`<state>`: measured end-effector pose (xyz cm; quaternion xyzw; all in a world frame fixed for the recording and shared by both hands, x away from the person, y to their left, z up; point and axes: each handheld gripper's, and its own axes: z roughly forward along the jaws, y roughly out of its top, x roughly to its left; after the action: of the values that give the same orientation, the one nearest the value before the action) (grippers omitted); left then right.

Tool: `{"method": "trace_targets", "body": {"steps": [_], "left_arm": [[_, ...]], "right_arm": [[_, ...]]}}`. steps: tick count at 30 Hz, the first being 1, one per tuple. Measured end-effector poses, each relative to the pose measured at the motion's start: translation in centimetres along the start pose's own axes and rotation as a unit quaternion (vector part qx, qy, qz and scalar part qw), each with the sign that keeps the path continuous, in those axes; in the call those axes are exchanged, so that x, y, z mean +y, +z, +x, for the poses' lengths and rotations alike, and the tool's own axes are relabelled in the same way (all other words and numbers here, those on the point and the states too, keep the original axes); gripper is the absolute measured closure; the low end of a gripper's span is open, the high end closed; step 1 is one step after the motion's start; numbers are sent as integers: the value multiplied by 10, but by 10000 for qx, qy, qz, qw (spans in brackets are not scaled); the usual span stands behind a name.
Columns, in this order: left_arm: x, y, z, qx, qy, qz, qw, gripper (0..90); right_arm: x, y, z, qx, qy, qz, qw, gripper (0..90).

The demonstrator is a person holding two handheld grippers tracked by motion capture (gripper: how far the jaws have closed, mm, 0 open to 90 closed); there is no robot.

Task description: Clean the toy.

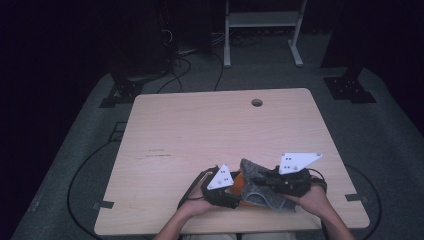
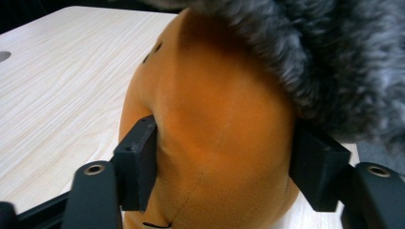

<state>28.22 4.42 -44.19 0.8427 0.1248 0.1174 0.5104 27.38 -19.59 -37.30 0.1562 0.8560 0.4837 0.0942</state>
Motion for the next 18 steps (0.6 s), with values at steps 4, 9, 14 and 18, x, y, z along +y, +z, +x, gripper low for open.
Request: {"method": "trace_targets", "body": {"steps": [4,9,14,18], "left_arm": [[-1,-2,3,60,-82,-81,9999,388],[-3,-3,6,10,-258,-201,9995,397],[-2,-2,7,6,-397,-246,9989,397],[-4,-3,11,5,-637,-301,9975,395]], "right_arm": [[2,2,-13,-197,158,-79,9996,813],[-14,-11,-29,-455,594,-251,9969,812],[-38,-24,-26,-577,768,-353,9947,813],[-47,-29,-17,-545,790,-281,9950,813]]}}
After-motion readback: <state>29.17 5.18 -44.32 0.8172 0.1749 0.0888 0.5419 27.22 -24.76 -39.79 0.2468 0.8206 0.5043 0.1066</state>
